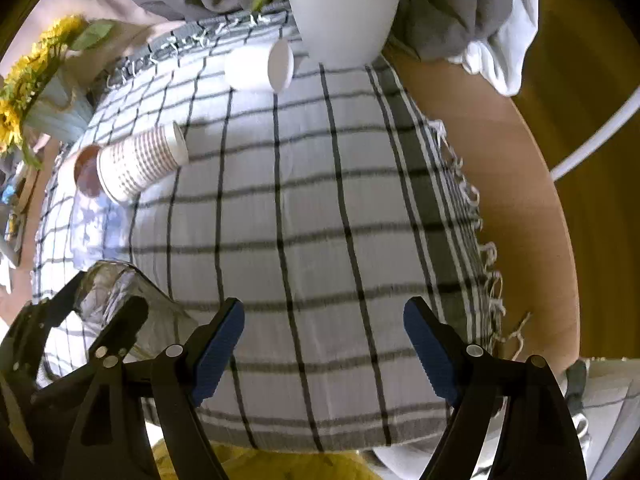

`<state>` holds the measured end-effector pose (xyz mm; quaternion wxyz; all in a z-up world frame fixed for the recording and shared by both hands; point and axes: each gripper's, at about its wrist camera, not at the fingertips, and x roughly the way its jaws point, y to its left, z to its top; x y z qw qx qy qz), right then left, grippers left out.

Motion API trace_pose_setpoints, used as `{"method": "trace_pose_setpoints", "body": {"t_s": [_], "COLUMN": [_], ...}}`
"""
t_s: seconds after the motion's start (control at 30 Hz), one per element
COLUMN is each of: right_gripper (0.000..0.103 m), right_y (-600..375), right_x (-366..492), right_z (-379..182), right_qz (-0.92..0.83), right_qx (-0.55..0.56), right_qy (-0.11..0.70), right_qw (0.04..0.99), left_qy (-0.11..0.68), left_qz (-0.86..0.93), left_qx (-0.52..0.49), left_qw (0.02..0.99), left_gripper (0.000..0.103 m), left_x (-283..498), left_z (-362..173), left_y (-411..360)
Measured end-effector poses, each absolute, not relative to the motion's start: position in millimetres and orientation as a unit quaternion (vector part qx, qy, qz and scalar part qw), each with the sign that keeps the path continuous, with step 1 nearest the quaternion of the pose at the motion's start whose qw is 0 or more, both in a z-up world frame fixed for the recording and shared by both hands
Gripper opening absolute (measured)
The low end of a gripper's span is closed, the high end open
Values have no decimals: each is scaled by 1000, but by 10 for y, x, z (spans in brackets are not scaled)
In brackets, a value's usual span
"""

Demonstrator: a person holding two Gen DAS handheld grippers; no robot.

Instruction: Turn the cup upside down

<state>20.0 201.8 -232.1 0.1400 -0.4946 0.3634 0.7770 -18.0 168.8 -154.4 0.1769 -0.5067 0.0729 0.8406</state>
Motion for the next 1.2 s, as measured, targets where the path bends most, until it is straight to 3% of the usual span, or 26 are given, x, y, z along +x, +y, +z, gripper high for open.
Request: {"method": "trace_pose_setpoints", "body": {"t_s": [0.4, 0.57, 0.97, 1.2], "right_gripper": [82, 82, 82, 91], "right_y": [1864, 1833, 1832, 1793], "right_x": [355, 371, 485, 634], "right_z": [-2397, -2364, -2173, -1796], "right_qz": [769, 770, 785, 827], "right_qx": [-504, -503, -484, -439], "right_qy": [368, 366, 351, 297], "right_qw": [141, 142, 164, 188], "left_qy": [53, 42, 64, 80], "left_qz": [828, 824, 846, 884], "left_qx": [-524, -528, -494, -434], "left_qw": [194, 202, 189, 155], "left_gripper": [70, 89, 94, 102], "left_x": [-15, -5, 89, 193], "left_z": [-1670, -1690, -1485, -1103], "left_y": [1605, 1582, 1569, 1392]}}
